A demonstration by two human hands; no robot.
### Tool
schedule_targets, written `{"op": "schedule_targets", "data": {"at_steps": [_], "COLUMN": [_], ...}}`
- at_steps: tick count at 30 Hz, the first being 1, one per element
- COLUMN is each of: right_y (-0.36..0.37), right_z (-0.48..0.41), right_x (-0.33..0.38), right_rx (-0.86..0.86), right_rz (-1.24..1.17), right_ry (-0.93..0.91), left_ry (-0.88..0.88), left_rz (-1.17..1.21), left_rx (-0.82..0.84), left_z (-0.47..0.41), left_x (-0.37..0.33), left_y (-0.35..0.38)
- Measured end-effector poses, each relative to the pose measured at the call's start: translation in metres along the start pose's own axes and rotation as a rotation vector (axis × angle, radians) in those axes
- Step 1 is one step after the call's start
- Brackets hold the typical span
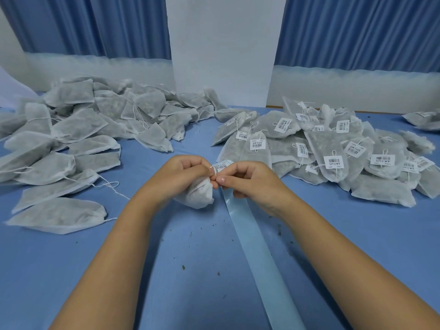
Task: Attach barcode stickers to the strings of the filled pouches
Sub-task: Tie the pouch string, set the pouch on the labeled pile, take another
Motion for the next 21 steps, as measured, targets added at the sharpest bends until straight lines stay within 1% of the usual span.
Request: {"op": "schedule_targets", "data": {"at_steps": [5,11,17,21], "right_y": [0.006,-0.009,-0.003,0.001], "right_z": [-0.001,-0.003,-0.001,0.0], "right_x": [0.004,0.003,0.011,0.014], "right_rx": [0.002,-0.153,-0.108,-0.054], "right_rz": [0.064,0.122,0.11,0.216], "right_ry": [-0.059,-0.083,-0.19,-0.212], "left_ry": [0.002,0.02,-0.005,-0.017], "left_rz": [-0.059,-0.15,-0.191,-0.229], "left_rx": [-0.015,-0.104,-0.104,-0.13], "left_z": [-0.004,-0.007,-0.011,-0.011], "left_x": [0.003,0.005,0.01,0.013], "left_y": [-0.002,-0.007,-0.007,-0.012]}}
Point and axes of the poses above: each hand's wrist, its own z-axis away from the middle knuckle, its own y-axis out of the palm, x = y × z, the point moved 9 cm from there along -z, towards the middle knuckle, and after that the axes turned 5 degrees about -y, right-handed, at the moved point
